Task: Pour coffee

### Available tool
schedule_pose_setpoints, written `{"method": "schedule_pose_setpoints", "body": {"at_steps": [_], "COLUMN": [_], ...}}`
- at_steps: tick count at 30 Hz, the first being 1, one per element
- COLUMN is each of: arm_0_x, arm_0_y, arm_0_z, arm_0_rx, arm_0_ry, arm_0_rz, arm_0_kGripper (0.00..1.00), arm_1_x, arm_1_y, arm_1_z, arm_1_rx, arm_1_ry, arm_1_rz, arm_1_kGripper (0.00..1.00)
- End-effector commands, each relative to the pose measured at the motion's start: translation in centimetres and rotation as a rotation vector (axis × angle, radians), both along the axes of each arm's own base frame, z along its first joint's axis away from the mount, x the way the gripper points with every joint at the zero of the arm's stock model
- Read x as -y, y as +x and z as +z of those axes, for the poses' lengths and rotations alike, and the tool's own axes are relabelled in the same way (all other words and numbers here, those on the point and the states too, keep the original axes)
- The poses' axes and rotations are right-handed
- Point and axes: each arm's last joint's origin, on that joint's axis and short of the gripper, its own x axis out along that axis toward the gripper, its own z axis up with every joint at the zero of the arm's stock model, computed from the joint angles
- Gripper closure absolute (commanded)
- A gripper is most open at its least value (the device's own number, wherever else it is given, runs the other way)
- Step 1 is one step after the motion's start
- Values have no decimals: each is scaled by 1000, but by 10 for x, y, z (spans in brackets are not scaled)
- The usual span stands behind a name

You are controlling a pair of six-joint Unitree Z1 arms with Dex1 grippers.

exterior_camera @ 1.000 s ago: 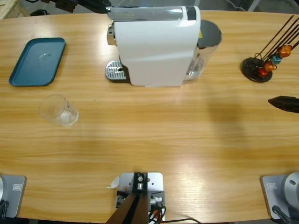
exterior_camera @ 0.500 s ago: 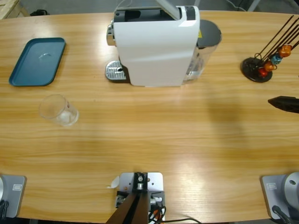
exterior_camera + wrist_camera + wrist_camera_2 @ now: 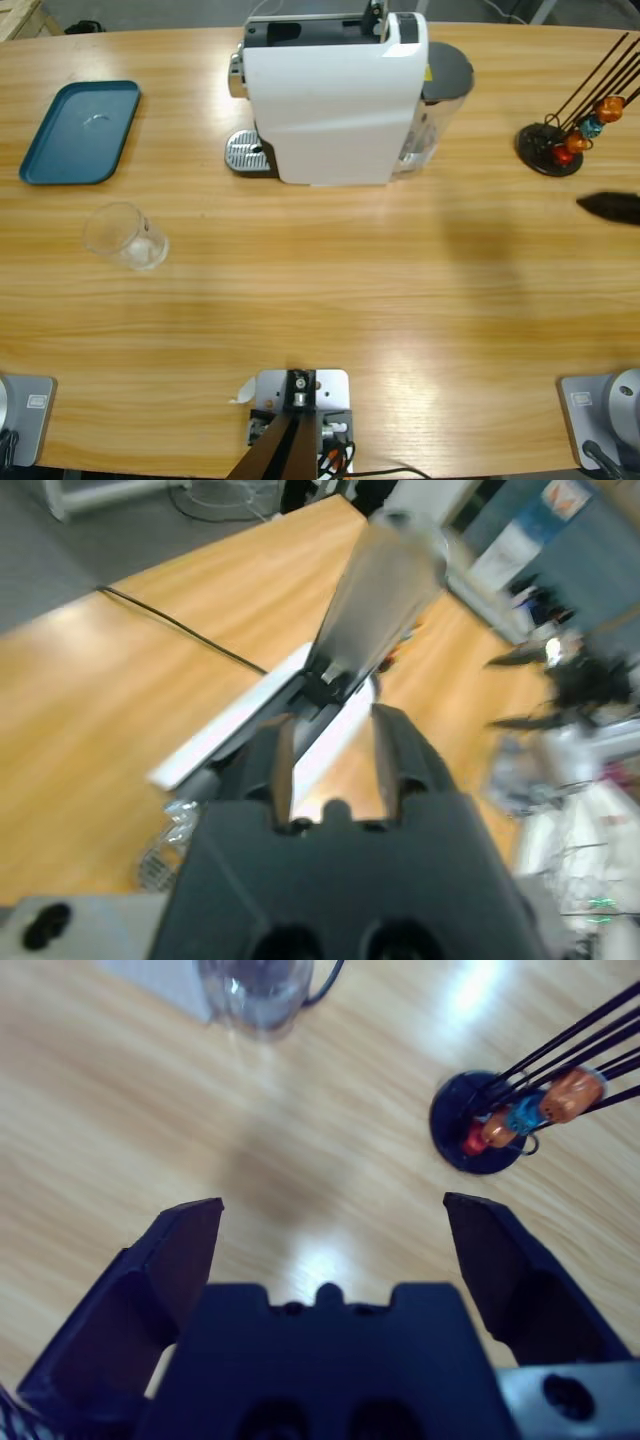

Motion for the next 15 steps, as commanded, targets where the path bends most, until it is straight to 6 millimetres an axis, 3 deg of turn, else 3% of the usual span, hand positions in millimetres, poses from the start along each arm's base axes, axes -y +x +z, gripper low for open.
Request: {"method": "schedule_pose_setpoints", "body": {"at_steps": [1,4,7,10,15], "arm_0_x": [-44,-71,-87,-89,-83], "arm_0_y": [-71,-97,-105,-104,-96], "arm_0_z": [-18,-39,-63,-79,-87], "arm_0_rx": [223,204,162,123,82], "arm_0_ry": [229,279,346,386,402], "arm_0_rz": [-22,16,72,76,78], "arm_0_kGripper": [13,11,9,9,9], "arm_1_x": [18,31,34,39,34], "arm_1_y": [7,8,9,10,45], "arm_1_z": [-45,-54,-64,-64,-81], "arm_1_rx": [211,297,274,262,145], "arm_1_ry": [52,103,216,246,156], "arm_1_rz": [-291,-419,-476,-510,-575], "arm_1_kGripper": [18,51,85,87,87]}}
